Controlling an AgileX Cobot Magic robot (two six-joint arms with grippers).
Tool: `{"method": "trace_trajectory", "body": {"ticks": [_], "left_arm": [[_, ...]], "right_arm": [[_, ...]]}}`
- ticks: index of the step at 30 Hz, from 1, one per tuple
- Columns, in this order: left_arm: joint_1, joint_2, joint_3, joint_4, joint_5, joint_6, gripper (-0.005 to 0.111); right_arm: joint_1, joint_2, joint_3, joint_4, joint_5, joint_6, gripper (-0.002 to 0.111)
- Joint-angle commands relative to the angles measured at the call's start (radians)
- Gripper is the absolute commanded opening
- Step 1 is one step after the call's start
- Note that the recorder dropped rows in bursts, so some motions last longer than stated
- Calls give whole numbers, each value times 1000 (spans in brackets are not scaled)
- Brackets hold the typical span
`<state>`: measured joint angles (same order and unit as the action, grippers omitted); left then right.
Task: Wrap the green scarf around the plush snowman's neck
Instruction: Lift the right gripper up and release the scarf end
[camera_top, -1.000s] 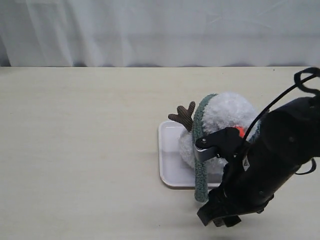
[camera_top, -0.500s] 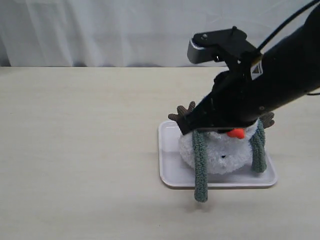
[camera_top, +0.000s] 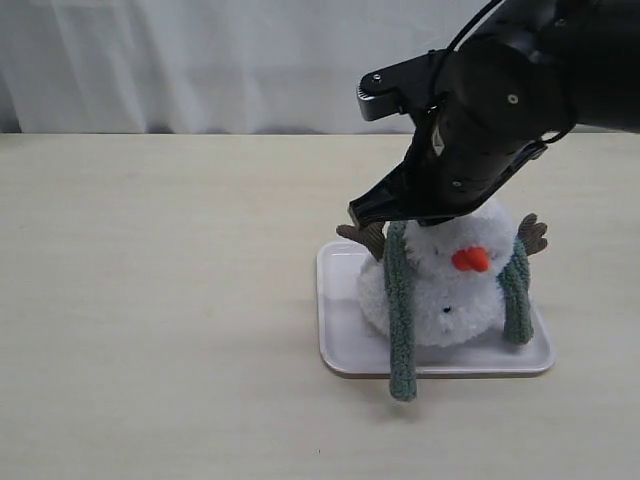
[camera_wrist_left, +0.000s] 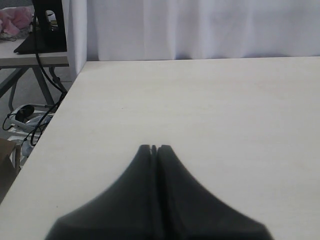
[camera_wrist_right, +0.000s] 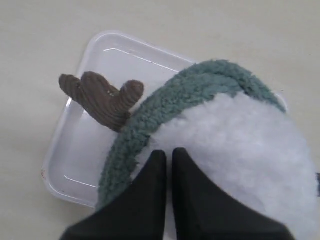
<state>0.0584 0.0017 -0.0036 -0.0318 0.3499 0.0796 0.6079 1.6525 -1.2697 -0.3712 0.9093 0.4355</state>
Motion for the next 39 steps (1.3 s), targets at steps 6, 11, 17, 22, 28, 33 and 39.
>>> {"method": "trace_trajectory", "body": {"ticks": [6,11,17,22,28,33,39], "left_arm": [[-5,-2,4,-6,-12,-2,0],[-5,-2,4,-6,-12,-2,0],[-5,-2,4,-6,-12,-2,0],[-5,-2,4,-6,-12,-2,0],[-5,-2,4,-6,-14,-2,0],[-5,-2,4,-6,-18,-2,0],[-5,-2,4,-6,-18,-2,0]], "right_arm": [[0,90,-6,35,-22,6,4],[0,126,-6,42,-32,6,4],[0,134,-11,42,-39,4,4],[0,107,-48,44,27,-18,4],[0,46,-73,14,26,-31,4],[-5,57,-73,-149,26,64,4],[-5,154,-73,-197,29,76,4]]}}
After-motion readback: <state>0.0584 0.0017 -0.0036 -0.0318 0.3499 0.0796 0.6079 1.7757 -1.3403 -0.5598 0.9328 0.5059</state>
